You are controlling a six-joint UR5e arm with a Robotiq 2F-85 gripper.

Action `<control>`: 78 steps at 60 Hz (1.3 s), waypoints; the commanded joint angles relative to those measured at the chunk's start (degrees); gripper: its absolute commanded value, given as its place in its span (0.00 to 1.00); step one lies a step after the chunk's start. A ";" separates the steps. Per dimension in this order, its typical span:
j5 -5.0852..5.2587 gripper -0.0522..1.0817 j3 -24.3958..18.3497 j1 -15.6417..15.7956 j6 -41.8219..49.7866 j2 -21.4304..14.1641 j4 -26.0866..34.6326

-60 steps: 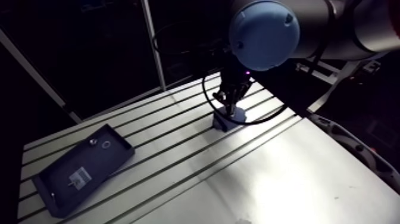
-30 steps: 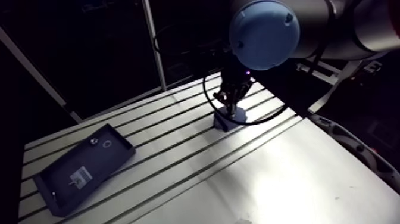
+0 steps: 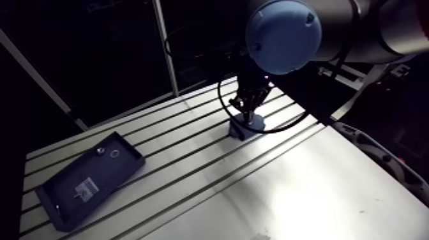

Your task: Pick up the bearing and press it into the housing until flush.

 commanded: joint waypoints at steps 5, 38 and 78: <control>-0.02 0.99 0.01 -0.02 0.00 0.24 0.00; -0.11 0.99 0.02 -0.02 0.00 0.53 -0.09; -0.20 0.99 0.46 -0.03 0.00 0.62 -0.44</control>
